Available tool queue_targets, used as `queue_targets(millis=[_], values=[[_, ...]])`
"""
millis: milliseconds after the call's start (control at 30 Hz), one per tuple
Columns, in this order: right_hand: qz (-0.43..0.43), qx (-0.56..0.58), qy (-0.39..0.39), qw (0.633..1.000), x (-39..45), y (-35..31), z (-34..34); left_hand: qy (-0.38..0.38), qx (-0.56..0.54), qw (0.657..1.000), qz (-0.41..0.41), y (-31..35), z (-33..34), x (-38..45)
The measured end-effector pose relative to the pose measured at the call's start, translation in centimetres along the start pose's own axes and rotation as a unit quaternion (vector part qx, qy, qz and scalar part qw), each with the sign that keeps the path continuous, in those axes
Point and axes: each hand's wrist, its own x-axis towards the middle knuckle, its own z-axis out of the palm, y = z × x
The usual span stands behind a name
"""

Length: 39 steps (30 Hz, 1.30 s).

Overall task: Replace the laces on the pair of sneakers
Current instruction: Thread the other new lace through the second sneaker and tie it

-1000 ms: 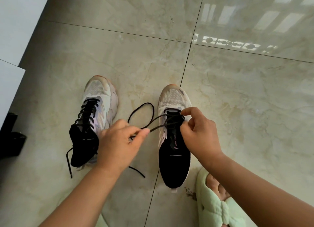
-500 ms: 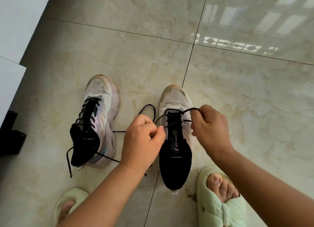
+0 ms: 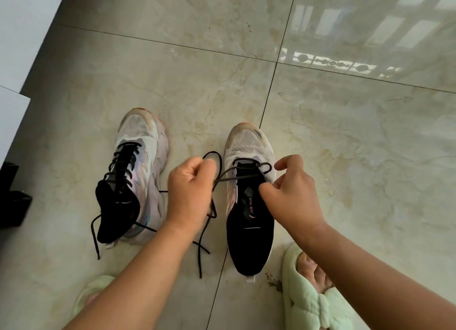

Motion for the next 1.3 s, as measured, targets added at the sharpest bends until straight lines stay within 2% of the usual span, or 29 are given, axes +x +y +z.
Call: queue_targets(millis=[100,200,267,400,467,533,667,833,967,1033,1133,1300], values=[[-0.003,0.001,-0.005,1.000,-0.1,-0.1,0.2,0.021,0.114,0.993,0.016,-0.8,-1.3,0.1],[-0.007,-0.007,-0.004,1.000,-0.1,-0.2,0.2,-0.058,0.195,0.978,0.045,-0.6,-1.0,-0.6],[-0.017,-0.023,0.000,1.000,0.0,-0.2,0.3,-0.089,0.254,0.961,0.067,-0.4,-0.5,-0.7],[-0.019,-0.052,0.021,0.998,0.2,-0.2,0.4,-0.086,0.388,0.911,0.113,0.2,-0.2,-0.1],[-0.019,-0.056,0.030,0.998,0.3,-0.2,0.4,-0.107,0.403,0.901,0.123,0.3,0.1,-0.1],[-0.021,-0.066,0.036,0.997,0.2,-0.2,0.4,-0.108,0.380,0.907,0.143,0.5,0.1,-0.1],[-0.018,-0.065,0.035,0.997,0.1,-0.2,0.6,-0.036,0.394,0.891,0.225,0.4,-1.2,0.2],[-0.015,-0.055,0.032,0.998,-0.1,-0.2,0.7,-0.002,0.411,0.879,0.241,-0.6,-2.3,0.3],[-0.024,-0.063,0.035,0.997,-0.2,-0.1,0.6,0.011,0.417,0.880,0.226,-0.7,-2.7,0.2],[-0.031,-0.066,0.028,0.997,0.0,0.0,0.5,-0.010,0.412,0.894,0.176,-0.5,-2.6,-0.1],[-0.043,-0.065,-0.004,0.997,0.3,0.1,0.1,-0.075,0.410,0.906,0.070,-0.5,-2.3,0.0],[-0.061,-0.070,-0.027,0.995,0.4,-0.1,0.1,-0.192,0.293,0.937,-0.024,0.0,-1.8,0.8]])
